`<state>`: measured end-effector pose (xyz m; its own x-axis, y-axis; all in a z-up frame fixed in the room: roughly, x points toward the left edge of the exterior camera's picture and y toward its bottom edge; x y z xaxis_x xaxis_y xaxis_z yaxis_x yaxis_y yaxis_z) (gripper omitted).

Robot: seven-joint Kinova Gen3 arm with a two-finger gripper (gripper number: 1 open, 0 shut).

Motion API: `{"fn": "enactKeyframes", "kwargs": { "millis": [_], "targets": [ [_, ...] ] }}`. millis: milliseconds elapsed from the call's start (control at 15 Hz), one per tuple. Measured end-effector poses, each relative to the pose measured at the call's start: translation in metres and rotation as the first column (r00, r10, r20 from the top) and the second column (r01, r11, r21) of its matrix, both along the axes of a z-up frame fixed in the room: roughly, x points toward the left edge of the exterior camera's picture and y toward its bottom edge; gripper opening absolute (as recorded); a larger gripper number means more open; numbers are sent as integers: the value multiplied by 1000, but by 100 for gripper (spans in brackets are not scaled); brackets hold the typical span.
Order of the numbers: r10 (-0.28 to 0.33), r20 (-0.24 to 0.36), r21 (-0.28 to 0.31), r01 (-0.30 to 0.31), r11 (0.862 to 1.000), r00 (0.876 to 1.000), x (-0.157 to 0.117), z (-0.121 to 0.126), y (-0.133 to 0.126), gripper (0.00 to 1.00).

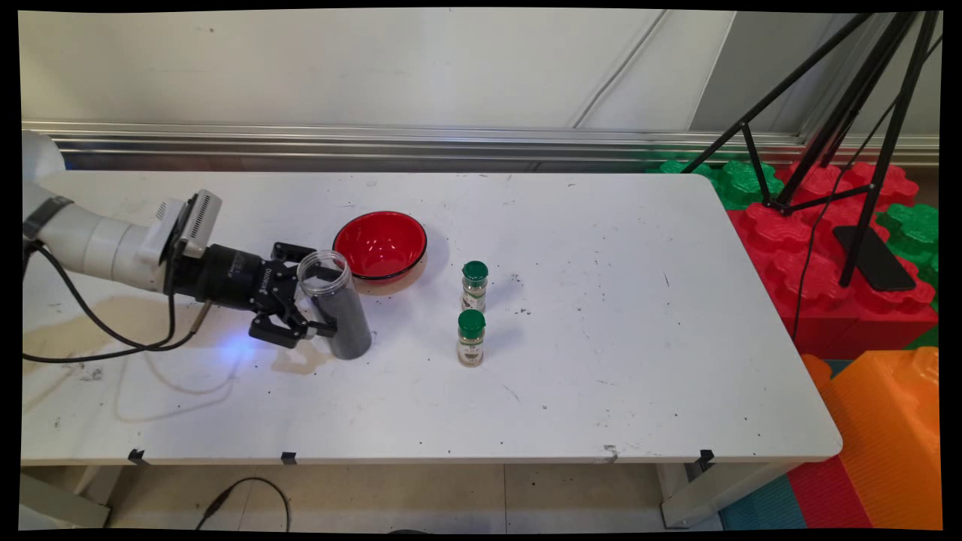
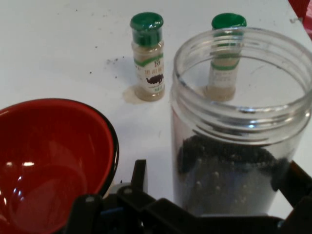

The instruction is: Pick up the black seasoning powder from the table

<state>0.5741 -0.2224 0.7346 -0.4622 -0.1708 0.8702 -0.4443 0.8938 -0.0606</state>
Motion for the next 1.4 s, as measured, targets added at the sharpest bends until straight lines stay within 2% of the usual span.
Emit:
{"fn": "enactKeyframes", "kwargs": {
  "millis": [733, 1400],
  "targets": [
    [13, -13, -4, -13, 1000, 1000, -8, -22, -6, 100],
    [10, -24, -5, -10, 1000, 1000, -6, -29, -5, 100]
  ]
}}
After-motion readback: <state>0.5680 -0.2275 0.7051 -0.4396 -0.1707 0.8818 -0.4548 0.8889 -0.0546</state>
